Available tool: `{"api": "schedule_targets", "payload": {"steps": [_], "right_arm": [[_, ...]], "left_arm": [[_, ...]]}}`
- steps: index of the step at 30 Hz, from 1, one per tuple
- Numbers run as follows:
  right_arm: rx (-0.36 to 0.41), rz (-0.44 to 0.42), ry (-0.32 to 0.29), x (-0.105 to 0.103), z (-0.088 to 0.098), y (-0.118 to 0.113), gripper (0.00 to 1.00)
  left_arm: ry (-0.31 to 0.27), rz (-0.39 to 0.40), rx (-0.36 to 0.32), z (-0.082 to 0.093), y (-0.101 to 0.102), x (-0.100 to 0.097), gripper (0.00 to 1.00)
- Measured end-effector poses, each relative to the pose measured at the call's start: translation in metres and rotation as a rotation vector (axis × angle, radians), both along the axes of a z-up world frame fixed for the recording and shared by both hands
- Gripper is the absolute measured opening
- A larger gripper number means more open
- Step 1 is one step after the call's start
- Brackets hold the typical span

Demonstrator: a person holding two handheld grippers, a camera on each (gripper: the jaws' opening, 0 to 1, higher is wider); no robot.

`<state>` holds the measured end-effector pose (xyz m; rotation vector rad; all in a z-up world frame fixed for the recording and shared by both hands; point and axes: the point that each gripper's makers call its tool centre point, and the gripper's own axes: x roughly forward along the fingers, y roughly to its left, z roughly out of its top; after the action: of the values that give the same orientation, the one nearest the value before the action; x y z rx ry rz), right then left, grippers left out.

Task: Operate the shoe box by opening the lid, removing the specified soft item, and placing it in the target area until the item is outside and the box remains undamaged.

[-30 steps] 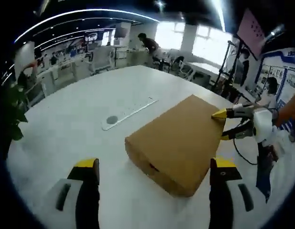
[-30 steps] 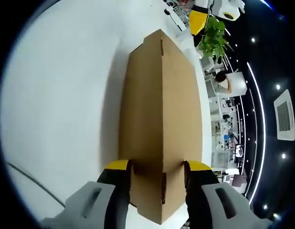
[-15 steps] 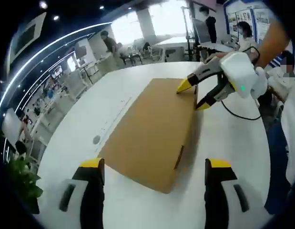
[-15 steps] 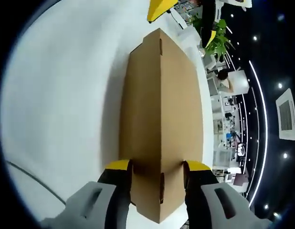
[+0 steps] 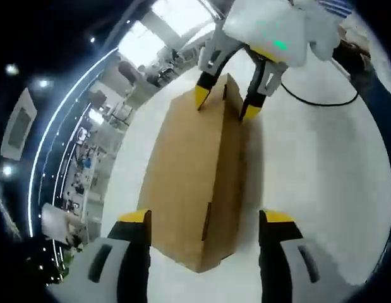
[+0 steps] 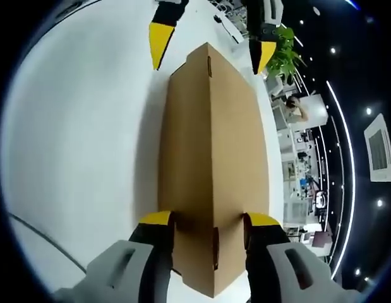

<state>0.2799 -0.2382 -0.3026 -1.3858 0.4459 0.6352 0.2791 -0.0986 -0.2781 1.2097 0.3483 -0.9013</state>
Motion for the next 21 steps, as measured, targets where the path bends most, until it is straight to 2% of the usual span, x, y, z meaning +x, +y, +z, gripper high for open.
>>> {"api": "schedule_targets", "payload": {"steps": [2,4,8,11,14,17,21], "right_arm": [[0.003,0.009,0.0,0.0,0.0,0.0,0.42],[0.004,0.021,0.002,0.0,0.001,-0.001,0.42],[0.012,0.033,0.004,0.0,0.001,0.0,0.42],[0.015,0.036,0.001,0.001,0.0,-0.001,0.42],[0.019,0.031,0.002,0.001,0.0,-0.002,0.42],[0.02,0.031,0.0,0.0,0.001,-0.003,0.42],[0.022,0.029,0.001,0.0,0.001,-0.003,0.42]], "left_arm": [[-0.037,-0.008,0.02,0.0,-0.002,0.001,0.6],[-0.047,-0.001,0.015,-0.001,-0.007,0.001,0.6],[-0.109,-0.004,0.067,0.0,-0.007,0.005,0.57],[-0.11,-0.007,0.094,-0.007,-0.006,0.005,0.53],[-0.142,-0.049,0.145,-0.009,-0.006,0.005,0.52],[-0.142,-0.052,0.153,-0.013,-0.006,0.008,0.47],[-0.146,-0.015,0.151,-0.016,-0.003,0.013,0.47]]}}
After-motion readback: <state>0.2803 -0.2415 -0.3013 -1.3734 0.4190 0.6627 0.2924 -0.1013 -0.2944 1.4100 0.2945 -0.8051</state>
